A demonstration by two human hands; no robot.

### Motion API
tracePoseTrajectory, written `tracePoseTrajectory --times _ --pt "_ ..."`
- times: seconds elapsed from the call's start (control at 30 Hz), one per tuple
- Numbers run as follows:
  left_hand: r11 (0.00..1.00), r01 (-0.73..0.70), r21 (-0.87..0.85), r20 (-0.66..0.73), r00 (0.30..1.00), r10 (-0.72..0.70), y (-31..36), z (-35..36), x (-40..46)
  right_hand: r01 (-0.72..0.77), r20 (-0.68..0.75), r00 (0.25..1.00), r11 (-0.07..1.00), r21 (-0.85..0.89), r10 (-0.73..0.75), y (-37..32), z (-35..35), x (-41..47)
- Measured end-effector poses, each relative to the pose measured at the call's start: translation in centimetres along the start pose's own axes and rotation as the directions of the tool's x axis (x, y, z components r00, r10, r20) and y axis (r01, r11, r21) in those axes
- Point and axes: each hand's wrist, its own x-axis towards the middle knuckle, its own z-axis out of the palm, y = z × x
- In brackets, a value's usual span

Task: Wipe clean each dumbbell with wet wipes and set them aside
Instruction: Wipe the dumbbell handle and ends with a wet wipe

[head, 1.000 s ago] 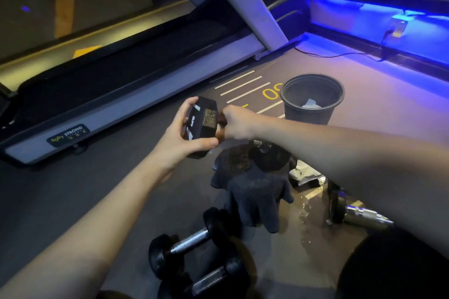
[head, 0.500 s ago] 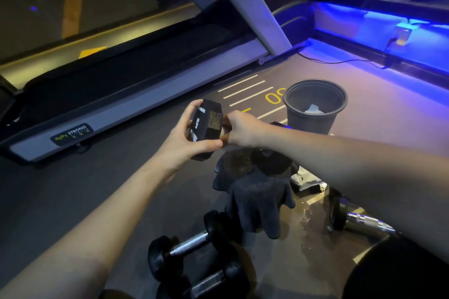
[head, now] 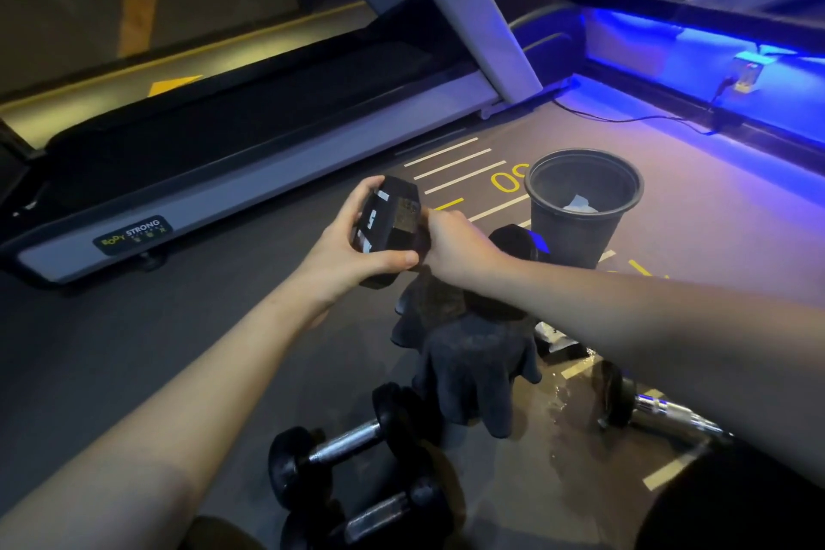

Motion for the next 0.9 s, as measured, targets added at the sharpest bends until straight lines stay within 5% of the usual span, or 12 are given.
tracePoseTrajectory --times 0.2,0.43,0.67,0.9 --pt "1.000 0.003 -0.007 0.005 1.000 -0.003 -0.2 -0.2 -0.1 0.008 0.046 0.999 0.994 0.106 -0.013 1.0 -0.1 0.3" --pt "1.000 0.005 0.001 -0.003 1.000 -0.005 -0.6 -0.3 0.0 0.043 -0.005 0.999 0.999 -0.011 -0.043 0.4 0.1 0.3" --pt "1.000 -0.002 0.019 0.015 1.000 0.002 -0.7 -0.4 0.0 -0.017 0.201 0.980 0.998 0.054 0.006 0.4 -1.0 2.0" --pt "1.000 0.002 0.019 0.006 1.000 -0.002 -0.8 -0.5 -0.1 0.022 0.139 0.990 0.999 -0.050 -0.015 0.9 -0.2 1.3"
